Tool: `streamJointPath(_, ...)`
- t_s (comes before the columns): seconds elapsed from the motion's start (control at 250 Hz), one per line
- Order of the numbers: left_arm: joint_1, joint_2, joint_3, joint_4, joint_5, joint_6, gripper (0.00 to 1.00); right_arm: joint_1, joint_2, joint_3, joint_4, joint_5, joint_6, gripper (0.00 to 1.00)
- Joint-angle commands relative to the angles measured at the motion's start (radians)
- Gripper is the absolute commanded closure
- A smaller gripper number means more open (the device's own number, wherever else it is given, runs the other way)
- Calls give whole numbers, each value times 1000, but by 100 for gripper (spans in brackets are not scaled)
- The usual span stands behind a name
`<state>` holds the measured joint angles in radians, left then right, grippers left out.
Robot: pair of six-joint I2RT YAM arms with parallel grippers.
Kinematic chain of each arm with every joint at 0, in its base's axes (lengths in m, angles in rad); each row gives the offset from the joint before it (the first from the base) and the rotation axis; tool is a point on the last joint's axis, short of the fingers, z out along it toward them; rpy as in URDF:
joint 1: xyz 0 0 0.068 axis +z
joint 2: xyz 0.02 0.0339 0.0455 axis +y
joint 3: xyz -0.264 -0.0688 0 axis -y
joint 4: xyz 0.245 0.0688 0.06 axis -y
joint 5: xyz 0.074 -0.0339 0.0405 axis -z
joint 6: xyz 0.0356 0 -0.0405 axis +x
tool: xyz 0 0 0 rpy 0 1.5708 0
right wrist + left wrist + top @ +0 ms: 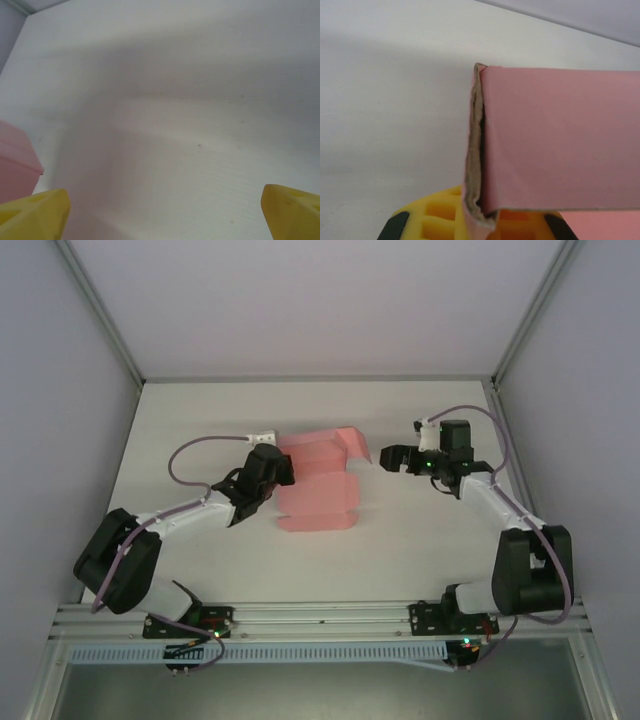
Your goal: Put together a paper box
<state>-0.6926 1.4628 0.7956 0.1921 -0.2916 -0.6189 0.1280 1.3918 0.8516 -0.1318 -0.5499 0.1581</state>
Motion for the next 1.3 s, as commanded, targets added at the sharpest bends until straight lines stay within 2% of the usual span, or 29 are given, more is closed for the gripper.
streamJointPath(0.0, 7, -24, 7, -8, 19, 8, 100, 45, 22, 48, 27, -116, -79, 2)
streamJointPath(0.307, 7, -1, 16, -8, 47, -5, 100, 114, 63, 87, 52, -135, -127, 1)
streamJointPath(0.607, 7, 18, 25, -3, 74, -5, 100, 196, 67, 99, 37, -184, -213, 8)
streamJointPath(0.731, 8, 25, 26, 2, 88, -5, 100, 224, 82, 111, 30, -136, -213, 9)
streamJointPath(0.914, 8, 29, 25, 11, 101, -2, 100, 296, 128, 134, 47, -67, -207, 18)
streamJointPath(0.998, 8, 31, 25, 9, 98, -3, 100, 336, 135, 143, 55, -3, -202, 19)
streamJointPath(1.094, 7, 33, 23, 8, 95, -7, 100, 371, 129, 147, 50, 48, -206, 19)
streamJointPath(1.182, 7, 34, 24, 4, 90, -7, 100, 393, 114, 154, 12, 150, -202, 19)
streamJointPath(1.298, 8, 34, 19, 1, 76, -6, 100, 395, 51, 127, -37, 226, -204, 10)
